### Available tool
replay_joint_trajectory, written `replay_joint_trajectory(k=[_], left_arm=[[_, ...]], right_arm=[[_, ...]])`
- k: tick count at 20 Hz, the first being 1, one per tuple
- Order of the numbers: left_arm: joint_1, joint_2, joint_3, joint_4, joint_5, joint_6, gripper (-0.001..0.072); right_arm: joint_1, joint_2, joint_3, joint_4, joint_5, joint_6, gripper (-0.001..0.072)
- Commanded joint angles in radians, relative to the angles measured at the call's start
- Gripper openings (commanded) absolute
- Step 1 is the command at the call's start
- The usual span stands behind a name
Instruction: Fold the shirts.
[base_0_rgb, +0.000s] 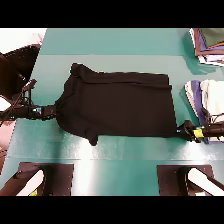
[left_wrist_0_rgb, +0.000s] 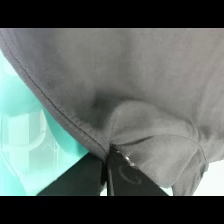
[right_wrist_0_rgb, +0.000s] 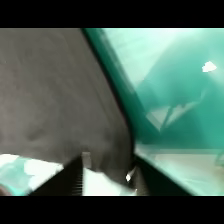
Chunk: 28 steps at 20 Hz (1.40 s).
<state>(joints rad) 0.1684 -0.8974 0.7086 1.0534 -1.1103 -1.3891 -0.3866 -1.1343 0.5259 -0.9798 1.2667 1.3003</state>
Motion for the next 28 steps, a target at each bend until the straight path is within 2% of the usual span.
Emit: replay_joint_trajectory(k=[1,3,7,14,16,19,21,24,28], left_arm=[[0.001,0.001,0.010,0.000,0.003,-0.004,0.0024],[0.001,0.001,0.058,0.001,-0.015,-0.018,0.0024],[0.001,0.003,0.320,0.000,-0.113,-0.018,0.0024],[0.001,0.081,1.050,0.002,-0.145,-0.053,0.0024],[0.001,0.081,1.244,0.002,-0.124,-0.061,0.0024],[0.001,0.081,1.441,0.000,-0.077,-0.105,0.0023],[0.001,0.081,1.492,-0.004,-0.079,-0.110,0.0023],[0.001,0.078,1.485,-0.014,-0.092,-0.124,0.0023],[0.001,0.070,1.234,-0.014,-0.125,-0.122,0.0023]], right_arm=[[0.113,-0.052,0.060,0.017,-0.040,-0.009,0.0090],[0.174,-0.033,0.114,0.016,-0.032,-0.009,0.0020],[0.244,0.126,0.306,0.011,-0.033,-0.008,0.0020],[0.248,0.396,0.871,0.003,-0.134,-0.008,0.0019],[0.248,0.431,1.009,-0.044,-0.130,0.001,0.0019],[0.248,0.473,1.134,-0.141,-0.115,0.067,0.0019],[0.248,0.470,1.204,-0.212,-0.081,0.111,0.0019],[0.248,0.401,1.331,-0.253,0.058,0.115,0.0019],[0.248,0.223,1.423,-0.252,0.257,0.122,0.0019]])
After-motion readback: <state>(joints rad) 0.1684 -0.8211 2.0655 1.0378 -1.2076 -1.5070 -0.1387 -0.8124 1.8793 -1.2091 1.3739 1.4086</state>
